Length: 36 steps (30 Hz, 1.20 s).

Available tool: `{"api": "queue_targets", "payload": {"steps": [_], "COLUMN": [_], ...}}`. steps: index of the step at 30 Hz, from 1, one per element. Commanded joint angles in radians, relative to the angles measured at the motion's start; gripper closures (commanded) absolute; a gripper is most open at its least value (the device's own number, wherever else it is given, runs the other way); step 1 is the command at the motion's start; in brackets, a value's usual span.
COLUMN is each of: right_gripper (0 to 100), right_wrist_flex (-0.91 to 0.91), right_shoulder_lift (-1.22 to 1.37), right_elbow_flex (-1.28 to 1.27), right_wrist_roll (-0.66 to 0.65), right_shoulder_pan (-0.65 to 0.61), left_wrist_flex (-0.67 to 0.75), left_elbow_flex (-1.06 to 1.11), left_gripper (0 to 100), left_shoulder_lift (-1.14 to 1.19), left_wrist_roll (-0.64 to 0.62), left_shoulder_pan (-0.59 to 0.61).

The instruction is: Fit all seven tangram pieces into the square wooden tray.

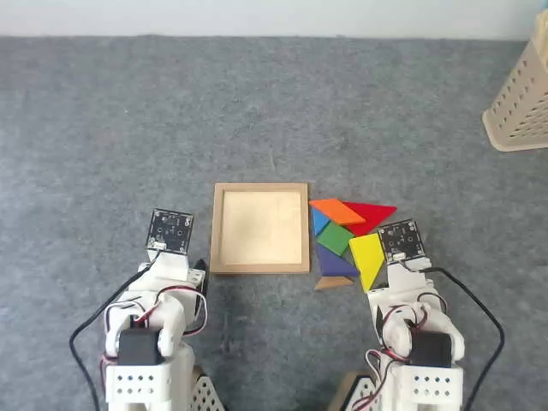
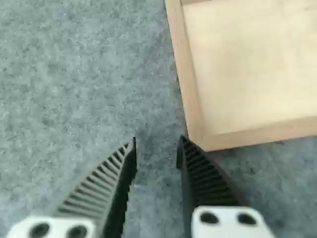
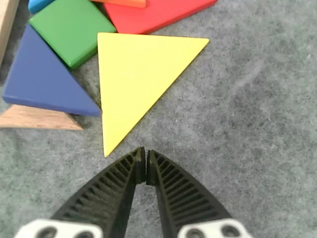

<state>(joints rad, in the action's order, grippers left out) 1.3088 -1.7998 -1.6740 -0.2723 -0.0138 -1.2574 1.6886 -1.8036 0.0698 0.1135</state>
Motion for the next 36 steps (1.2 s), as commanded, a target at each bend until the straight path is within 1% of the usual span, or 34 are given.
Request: {"api": "queue_targets", "payload": {"steps": [1, 9, 12, 13, 15, 17, 18, 20, 25, 30, 33, 36], "right_gripper": [99.2, 99.2, 99.2, 99.2, 99.2, 99.2, 99.2, 99.3, 99.3, 99.3, 99.3, 99.3], "right_wrist_flex": [0.002, -0.004, -0.094, -0.133, -0.214, -0.255, -0.259, -0.255, -0.262, -0.255, -0.268, -0.305], "right_shoulder_lift": [-0.019, -0.019, -0.019, -0.019, -0.019, -0.018, -0.018, -0.018, -0.018, 0.001, 0.099, 0.275], "right_elbow_flex": [-0.009, -0.009, -0.008, -0.008, 0.002, 0.015, 0.028, 0.061, 0.181, 0.278, 0.319, 0.394], "right_wrist_roll": [-0.006, -0.011, -0.015, -0.035, -0.127, -0.235, -0.264, -0.249, -0.144, -0.087, -0.068, -0.038], "right_shoulder_pan": [-0.005, 0.001, 0.001, 0.001, 0.002, 0.002, 0.002, 0.012, 0.111, 0.122, 0.120, 0.119], "left_wrist_flex": [-0.005, -0.005, -0.005, -0.005, -0.005, -0.005, -0.005, -0.005, -0.005, -0.005, -0.005, -0.005], "left_elbow_flex": [-0.004, -0.004, -0.004, -0.004, -0.004, -0.004, -0.004, -0.004, -0.004, -0.004, -0.004, -0.004], "left_gripper": [87, 87, 87, 87, 87, 87, 87, 87, 87, 87, 87, 87], "left_shoulder_lift": [-0.015, -0.015, -0.015, -0.015, -0.015, -0.015, -0.015, -0.015, -0.015, -0.015, -0.015, -0.015], "left_wrist_roll": [-0.008, -0.008, -0.008, -0.008, -0.008, -0.008, -0.008, -0.008, -0.008, -0.008, -0.008, -0.008], "left_shoulder_pan": [-0.002, -0.002, -0.002, -0.002, -0.002, -0.002, -0.002, -0.002, -0.002, -0.002, -0.002, -0.002]}}
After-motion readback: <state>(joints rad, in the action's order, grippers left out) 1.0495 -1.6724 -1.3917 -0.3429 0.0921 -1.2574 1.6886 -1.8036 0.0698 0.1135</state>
